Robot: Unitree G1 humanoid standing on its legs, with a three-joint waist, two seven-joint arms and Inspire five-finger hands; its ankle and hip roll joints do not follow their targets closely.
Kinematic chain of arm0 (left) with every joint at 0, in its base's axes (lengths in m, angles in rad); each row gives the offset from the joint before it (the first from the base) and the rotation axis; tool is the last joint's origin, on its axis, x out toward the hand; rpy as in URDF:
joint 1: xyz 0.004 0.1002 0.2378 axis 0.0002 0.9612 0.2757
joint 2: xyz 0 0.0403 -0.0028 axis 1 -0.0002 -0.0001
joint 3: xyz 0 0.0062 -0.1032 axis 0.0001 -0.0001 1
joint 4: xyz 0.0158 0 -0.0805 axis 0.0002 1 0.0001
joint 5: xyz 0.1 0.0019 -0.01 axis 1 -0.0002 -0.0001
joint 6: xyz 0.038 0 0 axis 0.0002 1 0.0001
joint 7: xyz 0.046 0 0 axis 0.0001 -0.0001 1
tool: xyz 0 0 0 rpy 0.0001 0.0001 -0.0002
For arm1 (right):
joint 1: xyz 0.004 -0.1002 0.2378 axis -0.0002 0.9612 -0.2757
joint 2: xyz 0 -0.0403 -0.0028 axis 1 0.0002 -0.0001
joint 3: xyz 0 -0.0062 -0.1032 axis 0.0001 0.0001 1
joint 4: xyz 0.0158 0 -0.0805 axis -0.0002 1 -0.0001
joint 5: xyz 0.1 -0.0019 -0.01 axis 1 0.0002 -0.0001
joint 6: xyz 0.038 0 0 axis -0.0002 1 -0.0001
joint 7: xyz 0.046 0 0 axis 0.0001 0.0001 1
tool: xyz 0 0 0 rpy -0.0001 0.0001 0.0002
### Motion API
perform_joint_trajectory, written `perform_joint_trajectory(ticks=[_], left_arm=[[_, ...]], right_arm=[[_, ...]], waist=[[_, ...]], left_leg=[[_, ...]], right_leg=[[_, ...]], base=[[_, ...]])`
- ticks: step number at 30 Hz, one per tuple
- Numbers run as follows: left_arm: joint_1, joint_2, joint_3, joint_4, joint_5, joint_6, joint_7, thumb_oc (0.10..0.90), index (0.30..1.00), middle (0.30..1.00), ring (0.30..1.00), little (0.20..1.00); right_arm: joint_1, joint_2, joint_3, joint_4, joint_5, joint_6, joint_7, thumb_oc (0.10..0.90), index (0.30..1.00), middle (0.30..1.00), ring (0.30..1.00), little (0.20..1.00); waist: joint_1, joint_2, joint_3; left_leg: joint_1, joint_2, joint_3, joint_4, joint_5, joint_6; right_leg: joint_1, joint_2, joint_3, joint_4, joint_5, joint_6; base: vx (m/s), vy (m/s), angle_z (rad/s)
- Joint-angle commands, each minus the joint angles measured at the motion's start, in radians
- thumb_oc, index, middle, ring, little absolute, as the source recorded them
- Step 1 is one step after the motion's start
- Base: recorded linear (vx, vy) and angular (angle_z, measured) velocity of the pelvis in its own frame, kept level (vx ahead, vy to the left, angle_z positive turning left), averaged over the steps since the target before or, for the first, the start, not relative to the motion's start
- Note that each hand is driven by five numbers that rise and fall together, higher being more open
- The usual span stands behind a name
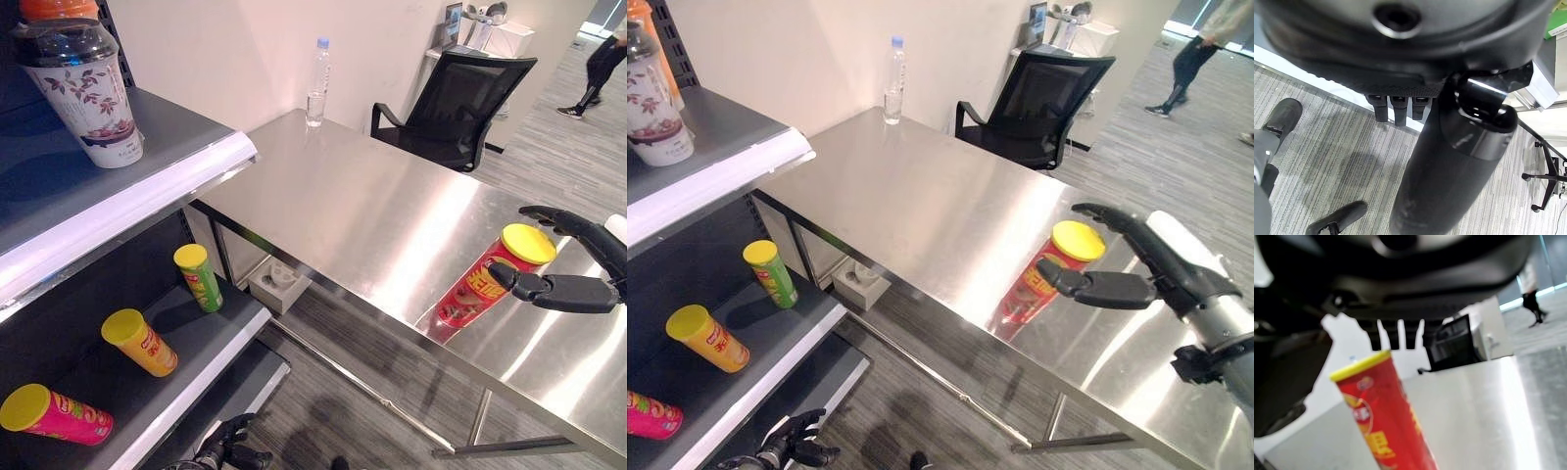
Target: Put the goods on the table back onto the shelves and tidy them up.
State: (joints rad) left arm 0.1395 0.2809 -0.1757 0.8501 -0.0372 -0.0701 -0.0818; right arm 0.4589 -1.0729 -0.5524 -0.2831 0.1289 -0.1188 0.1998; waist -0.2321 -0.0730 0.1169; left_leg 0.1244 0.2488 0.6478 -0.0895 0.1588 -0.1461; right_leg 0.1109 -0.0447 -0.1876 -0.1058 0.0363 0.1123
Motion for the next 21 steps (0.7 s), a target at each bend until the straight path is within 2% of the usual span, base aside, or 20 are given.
perform_joint_trajectory(ticks=[1, 11, 21], left_arm=[[-0.093, 0.017, 0.039, -0.030, 0.008, -0.055, -0.012, 0.800, 0.900, 0.900, 0.900, 0.900], [-0.093, 0.016, 0.047, -0.028, 0.008, -0.053, -0.010, 0.800, 0.900, 0.900, 0.900, 0.900], [-0.094, 0.015, 0.036, -0.023, 0.013, -0.045, -0.003, 0.800, 0.900, 0.900, 0.900, 0.900]], right_arm=[[-0.099, -0.059, -0.088, 0.008, -0.010, -0.049, -0.036, 0.800, 0.900, 0.900, 0.900, 0.900], [-0.050, -0.013, -0.086, 0.006, -0.007, -0.034, -0.014, 0.800, 0.900, 0.900, 0.900, 0.900], [-0.110, 0.027, -0.010, 0.036, -0.106, -0.026, -0.060, 0.800, 0.900, 0.900, 0.900, 0.900]], waist=[[0.033, -0.038, 0.008], [0.027, -0.036, 0.010], [0.043, -0.031, 0.013]], left_leg=[[0.052, 0.056, -0.050, 0.009, -0.049, -0.062], [0.056, 0.057, -0.049, 0.010, -0.049, -0.062], [0.051, 0.060, -0.059, 0.008, -0.048, -0.059]], right_leg=[[0.003, -0.019, -0.112, 0.018, -0.084, 0.045], [0.004, -0.016, -0.111, 0.018, -0.085, 0.043], [0.007, -0.017, -0.120, 0.018, -0.085, 0.043]], base=[[0.00, 0.000, 0.00], [0.00, 0.000, 0.00], [0.00, 0.000, 0.00]])
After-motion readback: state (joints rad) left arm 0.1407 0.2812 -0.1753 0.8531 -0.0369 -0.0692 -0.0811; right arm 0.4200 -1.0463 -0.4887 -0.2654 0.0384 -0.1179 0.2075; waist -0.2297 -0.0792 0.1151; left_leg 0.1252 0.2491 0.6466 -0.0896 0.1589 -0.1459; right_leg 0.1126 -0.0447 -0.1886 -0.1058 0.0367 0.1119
